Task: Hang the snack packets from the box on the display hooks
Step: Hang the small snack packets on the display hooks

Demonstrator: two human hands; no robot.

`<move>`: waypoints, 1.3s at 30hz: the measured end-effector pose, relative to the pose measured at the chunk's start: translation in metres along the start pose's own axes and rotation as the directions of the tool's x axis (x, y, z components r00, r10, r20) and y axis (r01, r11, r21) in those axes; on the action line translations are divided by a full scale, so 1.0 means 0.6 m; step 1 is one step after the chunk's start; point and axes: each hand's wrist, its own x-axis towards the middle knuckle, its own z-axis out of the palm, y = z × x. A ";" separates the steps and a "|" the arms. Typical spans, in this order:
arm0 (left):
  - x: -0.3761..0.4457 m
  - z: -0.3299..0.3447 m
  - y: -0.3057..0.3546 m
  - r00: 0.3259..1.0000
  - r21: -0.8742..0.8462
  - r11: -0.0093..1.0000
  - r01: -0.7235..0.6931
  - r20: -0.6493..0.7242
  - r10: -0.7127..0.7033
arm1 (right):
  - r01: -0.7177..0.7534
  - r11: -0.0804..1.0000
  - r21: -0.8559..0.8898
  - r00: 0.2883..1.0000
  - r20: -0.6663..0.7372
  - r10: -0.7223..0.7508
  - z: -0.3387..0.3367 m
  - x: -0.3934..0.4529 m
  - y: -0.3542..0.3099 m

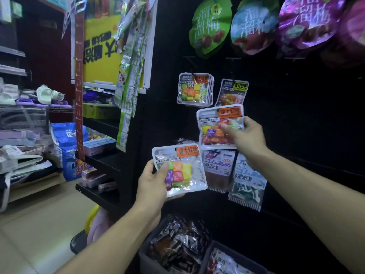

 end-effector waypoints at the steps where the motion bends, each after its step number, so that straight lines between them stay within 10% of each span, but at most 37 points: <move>1: 0.003 0.003 -0.001 1.000 0.021 1.000 -0.007 0.013 0.007 | 0.005 1.000 0.006 1.000 0.015 -0.005 0.017 0.016 -0.008; 18: 0.073 -0.021 -0.011 0.996 -0.080 0.996 -0.037 0.079 0.043 | 0.033 0.999 0.007 0.989 -0.141 -0.032 0.204 0.306 -0.094; 39: 0.060 -0.017 0.028 0.994 -0.055 0.996 -0.063 0.086 0.068 | -0.184 0.953 -0.239 0.972 -0.189 0.141 0.148 0.251 -0.028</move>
